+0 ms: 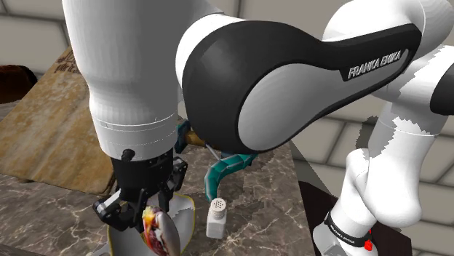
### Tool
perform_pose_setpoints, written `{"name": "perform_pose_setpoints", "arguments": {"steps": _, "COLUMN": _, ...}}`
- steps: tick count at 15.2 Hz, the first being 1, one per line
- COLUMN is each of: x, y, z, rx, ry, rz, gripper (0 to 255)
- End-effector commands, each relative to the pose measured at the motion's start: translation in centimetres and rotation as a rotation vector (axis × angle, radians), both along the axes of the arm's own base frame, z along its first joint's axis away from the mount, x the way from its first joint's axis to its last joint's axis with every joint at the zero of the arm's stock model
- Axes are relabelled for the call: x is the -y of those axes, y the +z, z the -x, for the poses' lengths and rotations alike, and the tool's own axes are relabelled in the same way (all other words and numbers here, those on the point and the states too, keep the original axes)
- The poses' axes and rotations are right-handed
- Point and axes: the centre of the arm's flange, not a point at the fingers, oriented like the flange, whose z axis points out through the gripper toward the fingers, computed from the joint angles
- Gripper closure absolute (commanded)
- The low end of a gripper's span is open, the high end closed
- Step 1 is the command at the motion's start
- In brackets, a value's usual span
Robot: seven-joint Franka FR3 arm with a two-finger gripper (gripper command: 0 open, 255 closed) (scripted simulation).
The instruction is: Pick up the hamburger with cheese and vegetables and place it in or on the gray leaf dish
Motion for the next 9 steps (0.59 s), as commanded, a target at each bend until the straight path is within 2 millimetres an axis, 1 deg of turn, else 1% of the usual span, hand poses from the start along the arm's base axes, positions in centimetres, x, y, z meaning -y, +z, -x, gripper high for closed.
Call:
{"name": "perform_pose_setpoints", "arguments": {"steps": 1, "x": 0.04, "y": -0.13, "z": -0.01, "rx": 0.000, "ry": 0.000, "rz": -0.001, "gripper": 255}}
{"name": "perform_pose_setpoints", "arguments": {"steps": 6, "x": 0.04, "y": -0.13, "z": -0.01, "rx": 0.000, "ry": 0.000, "rz": -0.001, "gripper": 255}}
{"name": "perform_pose_setpoints", "arguments": {"steps": 7, "x": 0.04, "y": -0.14, "z": 0.00, "rx": 0.000, "ry": 0.000, "rz": -0.001, "gripper": 0}}
{"name": "perform_pose_setpoints", "arguments": {"steps": 9, "x": 0.05, "y": -0.14, "z": 0.01, "rx": 0.000, "ry": 0.000, "rz": -0.001, "gripper": 0}}
